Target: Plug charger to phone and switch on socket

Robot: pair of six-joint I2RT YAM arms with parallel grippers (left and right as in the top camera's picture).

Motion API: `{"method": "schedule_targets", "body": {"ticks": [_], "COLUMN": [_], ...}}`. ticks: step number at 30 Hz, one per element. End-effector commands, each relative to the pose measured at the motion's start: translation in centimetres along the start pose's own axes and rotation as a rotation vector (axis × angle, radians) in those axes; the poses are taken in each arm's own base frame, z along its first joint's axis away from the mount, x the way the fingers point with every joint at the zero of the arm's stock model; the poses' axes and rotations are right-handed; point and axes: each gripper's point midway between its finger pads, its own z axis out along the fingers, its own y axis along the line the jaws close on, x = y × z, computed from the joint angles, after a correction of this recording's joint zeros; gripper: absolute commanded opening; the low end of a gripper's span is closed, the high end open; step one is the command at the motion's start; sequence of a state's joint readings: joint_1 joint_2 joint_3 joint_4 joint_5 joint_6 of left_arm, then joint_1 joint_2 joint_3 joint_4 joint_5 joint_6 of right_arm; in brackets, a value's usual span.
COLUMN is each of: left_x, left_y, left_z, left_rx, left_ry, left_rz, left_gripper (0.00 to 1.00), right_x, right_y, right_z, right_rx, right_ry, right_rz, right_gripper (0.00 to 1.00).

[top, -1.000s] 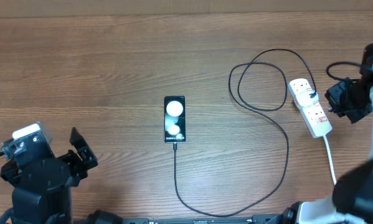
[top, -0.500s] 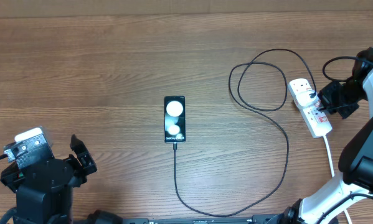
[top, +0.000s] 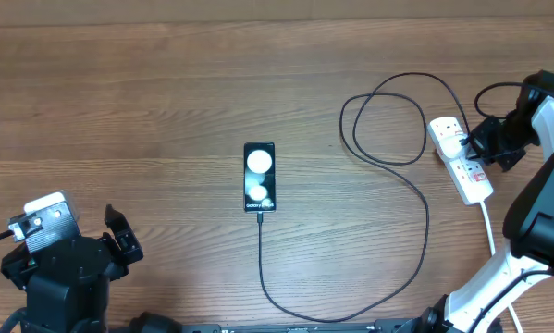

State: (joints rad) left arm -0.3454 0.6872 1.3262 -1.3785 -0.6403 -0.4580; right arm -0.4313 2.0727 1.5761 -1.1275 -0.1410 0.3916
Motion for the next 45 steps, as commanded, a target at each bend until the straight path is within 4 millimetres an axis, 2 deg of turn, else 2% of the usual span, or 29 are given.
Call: {"method": "schedule_targets", "body": {"ticks": [1, 13, 23, 37, 45], "left_x": [0.0, 0.0, 0.0, 0.0, 0.0], "left_y": [0.3, 0.3, 0.3, 0.3, 0.3], "left_z": [0.0, 0.0, 0.0, 0.0, 0.0], "left_rx": [-0.014, -0.014, -0.014, -0.014, -0.014], "left_ry": [-0.006, -0.005, -0.005, -0.006, -0.006], "left_rz": [-0.012, -0.011, -0.011, -0.011, -0.012], "left_gripper": [1.0, 1.0, 1.0, 1.0, 0.99], "right_x": [-1.2, -1.8, -1.0, 0.5, 0.7], "right_y": [0.7, 0.9, 0.1, -1.2, -1.9], "right_z": [-0.7, 0.1, 3.1, 2.9, 2.2], "right_rx": [-0.025, -0.03, 0.007, 0.07, 0.11], "right_ry": [-0.037, -0.045, 0.035, 0.095, 0.085], "right_rz": [-0.013, -0.015, -0.001, 0.011, 0.017], "right_gripper": [0.04, 0.04, 0.04, 0.04, 0.04]}}
